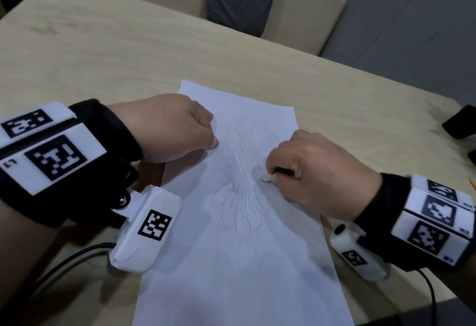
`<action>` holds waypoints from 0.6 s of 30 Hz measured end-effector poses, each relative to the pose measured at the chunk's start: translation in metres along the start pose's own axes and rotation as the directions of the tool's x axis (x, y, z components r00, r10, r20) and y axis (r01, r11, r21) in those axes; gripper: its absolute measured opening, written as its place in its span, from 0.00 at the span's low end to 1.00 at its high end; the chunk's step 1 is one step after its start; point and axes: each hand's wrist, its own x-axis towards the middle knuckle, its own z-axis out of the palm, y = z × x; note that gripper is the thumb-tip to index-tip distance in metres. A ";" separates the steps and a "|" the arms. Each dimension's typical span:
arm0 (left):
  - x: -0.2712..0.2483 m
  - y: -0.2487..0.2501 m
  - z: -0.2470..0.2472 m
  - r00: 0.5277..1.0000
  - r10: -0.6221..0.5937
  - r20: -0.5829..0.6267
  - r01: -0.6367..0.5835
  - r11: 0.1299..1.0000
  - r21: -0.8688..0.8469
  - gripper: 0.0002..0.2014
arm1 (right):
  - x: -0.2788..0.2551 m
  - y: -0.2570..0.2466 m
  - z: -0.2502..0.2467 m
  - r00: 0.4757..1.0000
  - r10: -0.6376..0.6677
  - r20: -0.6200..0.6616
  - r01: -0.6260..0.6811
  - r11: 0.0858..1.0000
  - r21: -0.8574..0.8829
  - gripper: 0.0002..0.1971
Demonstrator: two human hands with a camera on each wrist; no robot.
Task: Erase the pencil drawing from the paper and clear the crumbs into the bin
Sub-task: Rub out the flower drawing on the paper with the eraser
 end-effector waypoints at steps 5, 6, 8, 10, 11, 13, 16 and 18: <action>0.001 0.000 0.000 1.000 -0.021 0.018 0.021 1.000 0.000 0.20 | -0.025 0.002 0.001 0.994 -0.039 0.104 0.039 0.999 -0.002 0.06; 0.000 0.000 0.000 1.000 -0.017 0.019 0.018 1.000 -0.005 0.21 | -0.025 0.002 0.001 0.993 -0.039 0.107 0.040 0.999 -0.006 0.06; 0.000 0.000 -0.001 1.000 -0.022 0.009 0.022 1.000 -0.011 0.21 | -0.018 0.001 -0.001 0.997 -0.021 0.076 0.022 1.000 -0.014 0.07; 0.001 0.000 -0.001 1.000 -0.020 0.004 0.020 1.000 -0.004 0.22 | -0.015 0.001 -0.002 0.998 -0.015 0.056 0.016 1.000 -0.010 0.07; 0.000 0.001 -0.001 1.000 -0.019 0.007 0.019 1.000 -0.002 0.23 | -0.017 0.001 -0.002 0.997 -0.023 0.068 0.023 1.000 -0.012 0.07; -0.002 0.002 -0.001 1.000 -0.021 0.010 0.021 1.000 -0.011 0.22 | -0.026 0.000 -0.002 0.992 -0.043 0.115 0.044 0.999 -0.012 0.07; -0.001 0.002 -0.001 0.999 -0.038 0.025 0.039 0.999 -0.031 0.21 | -0.027 -0.002 -0.001 0.992 -0.031 0.124 0.031 1.000 0.000 0.06; -0.002 0.003 -0.001 0.999 -0.039 0.029 0.040 0.999 -0.025 0.23 | -0.019 0.001 -0.001 0.997 0.010 0.075 -0.010 1.000 0.000 0.07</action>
